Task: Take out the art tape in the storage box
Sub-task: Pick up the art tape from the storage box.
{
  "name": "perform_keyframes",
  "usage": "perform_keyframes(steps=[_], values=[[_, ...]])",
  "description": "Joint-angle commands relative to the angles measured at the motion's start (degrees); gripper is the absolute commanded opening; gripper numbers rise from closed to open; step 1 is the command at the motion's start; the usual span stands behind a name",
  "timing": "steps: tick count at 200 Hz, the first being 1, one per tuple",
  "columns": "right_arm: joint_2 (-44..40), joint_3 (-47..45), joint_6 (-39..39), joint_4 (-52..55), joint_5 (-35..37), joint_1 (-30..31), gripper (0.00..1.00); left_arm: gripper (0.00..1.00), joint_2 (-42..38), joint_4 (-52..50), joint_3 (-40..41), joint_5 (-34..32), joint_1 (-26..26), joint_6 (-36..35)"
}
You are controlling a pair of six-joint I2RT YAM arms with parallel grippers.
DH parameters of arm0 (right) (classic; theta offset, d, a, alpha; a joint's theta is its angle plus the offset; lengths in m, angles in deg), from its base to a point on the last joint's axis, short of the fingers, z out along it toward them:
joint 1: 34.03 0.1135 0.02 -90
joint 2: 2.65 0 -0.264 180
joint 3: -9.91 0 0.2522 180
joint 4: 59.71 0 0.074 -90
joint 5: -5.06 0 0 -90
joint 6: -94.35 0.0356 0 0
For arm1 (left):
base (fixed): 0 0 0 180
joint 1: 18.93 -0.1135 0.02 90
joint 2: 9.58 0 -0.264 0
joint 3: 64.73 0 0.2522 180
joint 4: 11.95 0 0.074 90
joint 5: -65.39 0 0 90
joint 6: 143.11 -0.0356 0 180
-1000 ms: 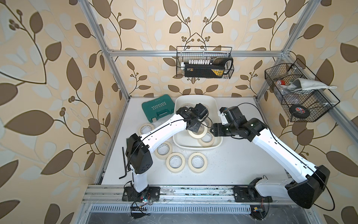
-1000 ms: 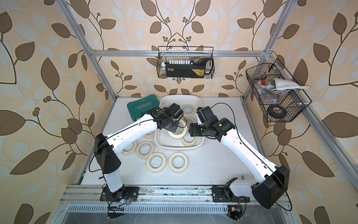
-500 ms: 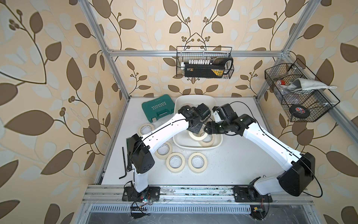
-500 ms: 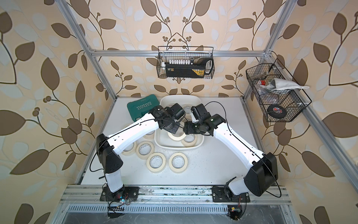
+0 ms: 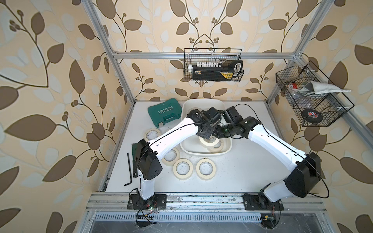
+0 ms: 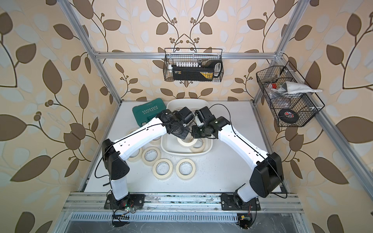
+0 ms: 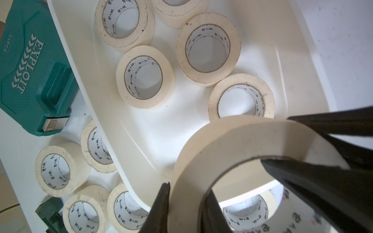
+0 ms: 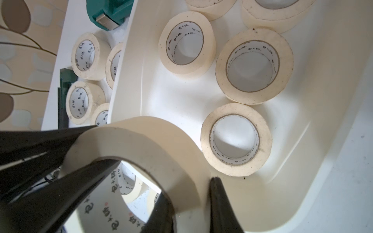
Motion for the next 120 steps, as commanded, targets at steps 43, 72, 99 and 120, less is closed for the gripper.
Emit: perform_keyframes(steps=[43,72,99,120], values=[[0.35,2.65,1.03,-0.53,1.84,-1.62,0.0,0.72,-3.89,2.98,-0.22,8.14,0.28,1.6],[0.27,4.28,-0.6,1.89,4.47,-3.59,0.0,0.86,-8.89,6.23,2.86,9.13,-1.3,2.93],[-0.34,5.61,-1.1,3.8,7.54,-8.25,0.0,0.96,-15.13,10.3,7.55,8.4,-2.51,3.59],[-1.05,5.9,-0.72,3.81,10.65,-13.12,0.0,0.99,-18.29,9.87,8.86,8.23,-2.74,3.27]])
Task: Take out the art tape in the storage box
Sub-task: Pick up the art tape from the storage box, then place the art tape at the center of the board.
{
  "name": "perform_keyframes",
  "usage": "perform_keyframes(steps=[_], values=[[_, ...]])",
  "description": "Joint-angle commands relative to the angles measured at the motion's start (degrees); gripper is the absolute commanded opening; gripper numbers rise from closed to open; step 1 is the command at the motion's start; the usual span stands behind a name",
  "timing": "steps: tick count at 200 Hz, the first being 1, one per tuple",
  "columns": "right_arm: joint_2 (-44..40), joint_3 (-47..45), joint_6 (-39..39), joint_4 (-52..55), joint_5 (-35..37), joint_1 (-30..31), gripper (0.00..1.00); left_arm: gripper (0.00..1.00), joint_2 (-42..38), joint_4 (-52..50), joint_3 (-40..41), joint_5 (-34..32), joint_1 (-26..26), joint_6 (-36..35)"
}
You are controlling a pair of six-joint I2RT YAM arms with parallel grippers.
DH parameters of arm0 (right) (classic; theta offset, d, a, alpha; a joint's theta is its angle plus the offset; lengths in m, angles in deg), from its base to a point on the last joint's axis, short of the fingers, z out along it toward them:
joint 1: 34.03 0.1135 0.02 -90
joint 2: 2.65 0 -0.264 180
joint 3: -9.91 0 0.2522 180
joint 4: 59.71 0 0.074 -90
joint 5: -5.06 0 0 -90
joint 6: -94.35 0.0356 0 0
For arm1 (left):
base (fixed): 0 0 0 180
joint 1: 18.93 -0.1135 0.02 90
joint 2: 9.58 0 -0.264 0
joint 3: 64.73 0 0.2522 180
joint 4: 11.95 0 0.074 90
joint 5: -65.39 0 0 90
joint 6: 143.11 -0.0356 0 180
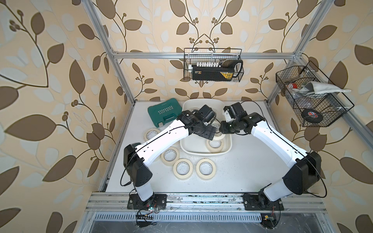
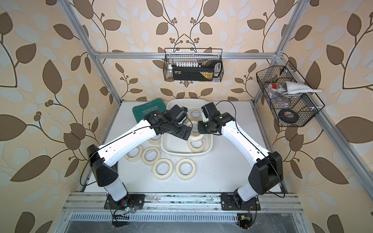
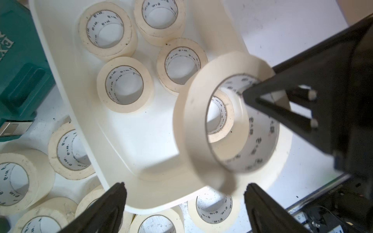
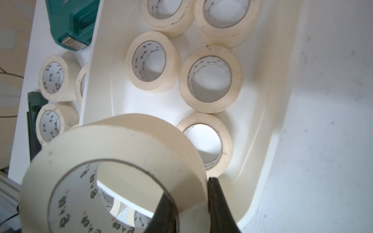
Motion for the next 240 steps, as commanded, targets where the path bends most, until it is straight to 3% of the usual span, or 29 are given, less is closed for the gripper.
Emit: perform_keyframes(steps=[1,49,93,179,240], values=[[-1.38,2.55,-0.11,0.66,5.07,-4.82,0.0,0.99,-5.72,2.01,1.06,0.2,-0.65,0.18],[0.38,3.0,1.36,-3.26,7.31,-16.21,0.0,0.99,-10.18,0.88,5.62,-1.03,-1.17,-0.14],[9.23,3.73,3.98,-9.58,7.1,-23.09,0.0,0.99,-11.65,0.84,9.0,-1.29,-1.32,-0.54],[29.04,11.23,6.6,-14.75,8.24,-24.53,0.0,0.99,-11.67,-0.82,10.48,-1.47,-1.79,-1.12],[36.47,17.16,7.62,-15.34,8.24,-24.34,0.0,0.99,-11.34,-1.33,10.78,-1.84,-1.97,-1.53]])
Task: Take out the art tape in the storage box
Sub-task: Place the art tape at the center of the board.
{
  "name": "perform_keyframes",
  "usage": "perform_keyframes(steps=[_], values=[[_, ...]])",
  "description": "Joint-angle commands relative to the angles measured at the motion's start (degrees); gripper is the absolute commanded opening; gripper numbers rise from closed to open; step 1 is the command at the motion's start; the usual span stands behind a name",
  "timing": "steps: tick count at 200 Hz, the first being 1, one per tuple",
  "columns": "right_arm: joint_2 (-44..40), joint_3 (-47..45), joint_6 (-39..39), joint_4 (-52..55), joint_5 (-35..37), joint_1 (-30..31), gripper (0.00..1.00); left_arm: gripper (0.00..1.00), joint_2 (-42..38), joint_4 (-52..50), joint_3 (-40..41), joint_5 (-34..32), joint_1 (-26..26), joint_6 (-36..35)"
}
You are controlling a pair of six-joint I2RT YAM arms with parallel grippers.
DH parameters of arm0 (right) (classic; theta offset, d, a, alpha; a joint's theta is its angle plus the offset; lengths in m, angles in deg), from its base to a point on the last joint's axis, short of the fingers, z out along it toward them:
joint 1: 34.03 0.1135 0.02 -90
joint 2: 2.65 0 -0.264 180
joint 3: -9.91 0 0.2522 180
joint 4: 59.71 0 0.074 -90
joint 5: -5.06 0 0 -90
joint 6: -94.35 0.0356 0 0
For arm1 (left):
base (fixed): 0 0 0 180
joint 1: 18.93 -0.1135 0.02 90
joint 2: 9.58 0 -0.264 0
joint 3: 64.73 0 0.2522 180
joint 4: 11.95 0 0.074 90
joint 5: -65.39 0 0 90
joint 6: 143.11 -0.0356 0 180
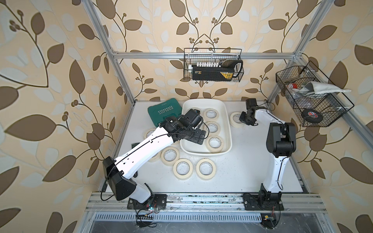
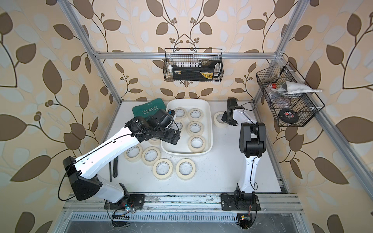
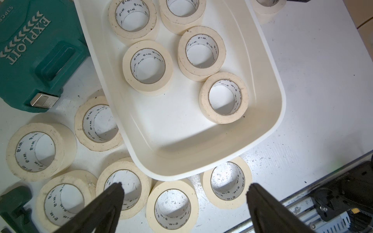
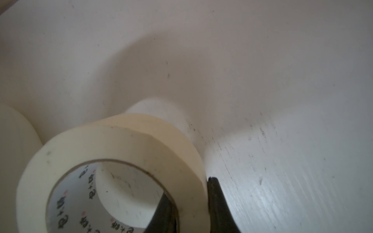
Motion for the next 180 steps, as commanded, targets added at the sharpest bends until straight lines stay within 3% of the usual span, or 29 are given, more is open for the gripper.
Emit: perform_keyframes(steps=[1,53,76,135,180], values=[[2.58,3.64,1.02,-1.42,0.88,0.24,0.0,0.99,-1.73,-0.68,0.25,-0.87,-0.68,-1.39],[6.08,8.14,-0.07,-0.01,1.93,1.81,0.04,0.99,-0.45,-0.37,0.45,-0.99,-1.33,-1.76],[6.47,8.92,-1.03,-0.16,1.93,2.61,0.15,0.99,0.32,-0.63,-0.05,-1.03,-1.57,-1.51],[7.26,10.49,-1.32,0.09,0.79,3.41,0.32,0.99,-1.28,-0.16,0.37,-1.41,-1.86,-1.34],[5.23,11.37,-1.84,2.41,0.84,3.41,0.36,0.99,-0.56,-0.11,0.37,-0.32,-2.59,-0.02]])
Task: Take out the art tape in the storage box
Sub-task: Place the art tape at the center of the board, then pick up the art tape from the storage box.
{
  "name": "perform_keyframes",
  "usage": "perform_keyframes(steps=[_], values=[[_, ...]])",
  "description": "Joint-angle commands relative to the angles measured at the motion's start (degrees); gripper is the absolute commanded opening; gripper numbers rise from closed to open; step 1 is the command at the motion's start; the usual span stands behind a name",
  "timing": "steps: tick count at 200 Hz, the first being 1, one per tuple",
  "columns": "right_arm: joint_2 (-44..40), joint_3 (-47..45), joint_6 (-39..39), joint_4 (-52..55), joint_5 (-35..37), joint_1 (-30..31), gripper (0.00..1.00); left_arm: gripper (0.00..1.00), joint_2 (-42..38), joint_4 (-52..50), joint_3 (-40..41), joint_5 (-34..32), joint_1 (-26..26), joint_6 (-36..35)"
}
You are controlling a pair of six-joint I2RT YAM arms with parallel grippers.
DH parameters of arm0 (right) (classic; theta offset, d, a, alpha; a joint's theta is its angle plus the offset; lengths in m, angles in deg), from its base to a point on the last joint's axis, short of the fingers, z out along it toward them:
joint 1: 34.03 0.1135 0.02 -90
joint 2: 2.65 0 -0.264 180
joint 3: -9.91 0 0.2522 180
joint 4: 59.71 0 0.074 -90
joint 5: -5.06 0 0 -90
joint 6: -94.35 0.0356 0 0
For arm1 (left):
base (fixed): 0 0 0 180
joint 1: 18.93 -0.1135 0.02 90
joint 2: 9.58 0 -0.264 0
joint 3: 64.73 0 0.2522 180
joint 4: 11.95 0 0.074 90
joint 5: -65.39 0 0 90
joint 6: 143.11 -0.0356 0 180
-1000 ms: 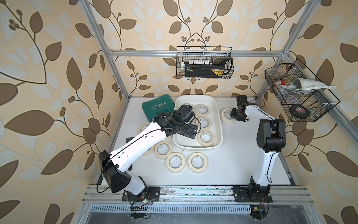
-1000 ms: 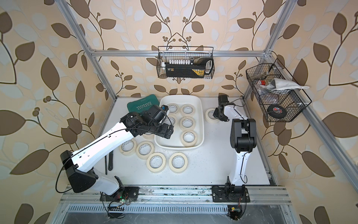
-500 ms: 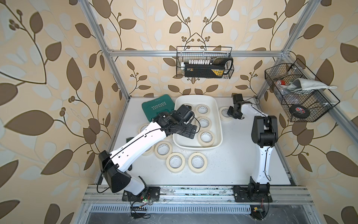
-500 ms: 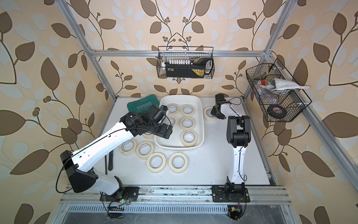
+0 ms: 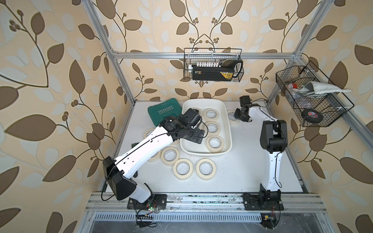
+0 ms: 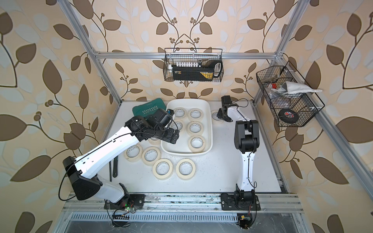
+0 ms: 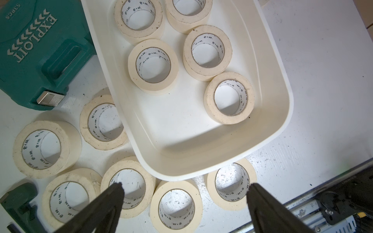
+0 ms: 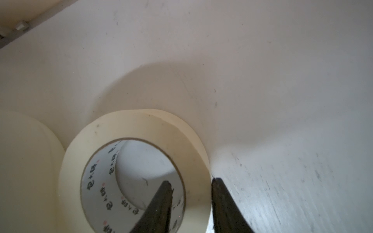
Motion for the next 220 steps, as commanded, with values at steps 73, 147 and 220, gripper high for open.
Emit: perform_keyframes(steps=[73,147,220], values=[[-14.68,-4.84,-1.03,2.96,-3.31,1.26,0.41,0.99,3.44,2.63,-1.23,4.11,-4.45,5.16],[-33.46,-17.12,-0.97,3.49,-6.49,4.24,0.45,0.91,14.77,4.59,-7.41,4.46,-9.88,12.28],[-43.73,-25.16,0.13,5.78,-12.46,4.34,0.48,0.81,29.52,4.43,-14.11,-1.56,-12.29,20.43]])
